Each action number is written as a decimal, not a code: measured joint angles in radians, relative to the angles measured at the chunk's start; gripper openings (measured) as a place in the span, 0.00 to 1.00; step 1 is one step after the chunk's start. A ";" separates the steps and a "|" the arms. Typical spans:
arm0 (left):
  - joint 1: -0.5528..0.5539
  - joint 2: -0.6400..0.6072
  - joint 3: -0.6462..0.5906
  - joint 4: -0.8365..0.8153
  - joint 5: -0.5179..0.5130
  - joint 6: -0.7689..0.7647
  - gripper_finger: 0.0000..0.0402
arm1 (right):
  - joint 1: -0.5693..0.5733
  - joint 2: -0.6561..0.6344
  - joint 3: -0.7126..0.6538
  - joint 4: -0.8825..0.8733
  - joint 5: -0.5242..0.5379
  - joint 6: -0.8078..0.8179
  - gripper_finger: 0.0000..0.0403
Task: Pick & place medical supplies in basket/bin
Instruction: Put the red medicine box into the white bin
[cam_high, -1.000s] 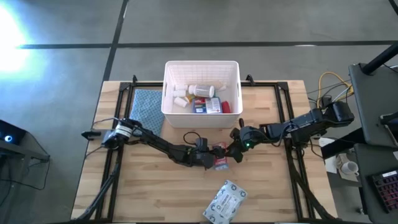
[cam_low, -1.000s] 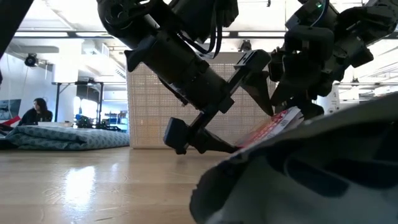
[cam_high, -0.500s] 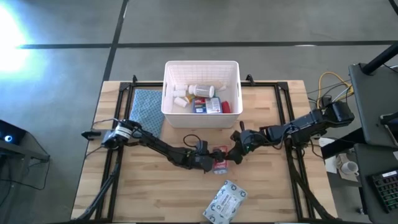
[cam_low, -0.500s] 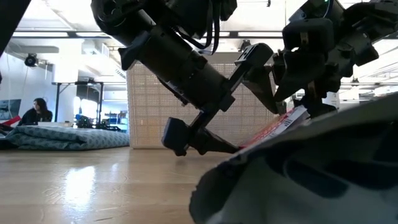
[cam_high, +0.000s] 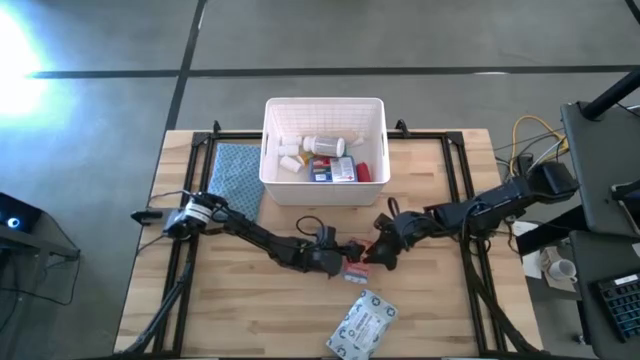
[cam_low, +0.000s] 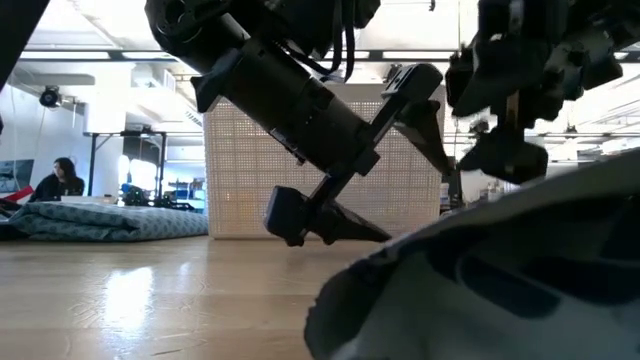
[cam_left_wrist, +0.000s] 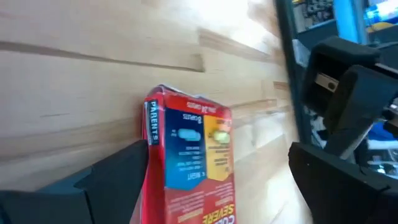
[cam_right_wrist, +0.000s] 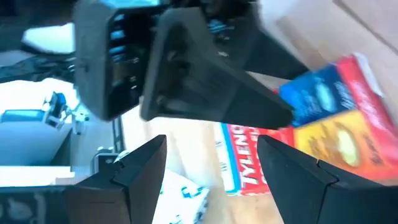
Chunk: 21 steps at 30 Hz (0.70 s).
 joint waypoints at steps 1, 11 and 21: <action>0.000 0.000 0.000 0.015 0.000 0.014 0.90 | 0.005 -0.012 0.000 0.000 -0.001 -0.003 0.60; 0.000 0.000 -0.001 0.035 0.000 0.048 0.90 | 0.064 -0.121 -0.021 -0.310 -0.004 0.242 0.60; -0.031 0.000 0.008 0.036 0.024 0.049 0.90 | 0.050 0.017 -0.099 -0.179 0.155 0.419 0.60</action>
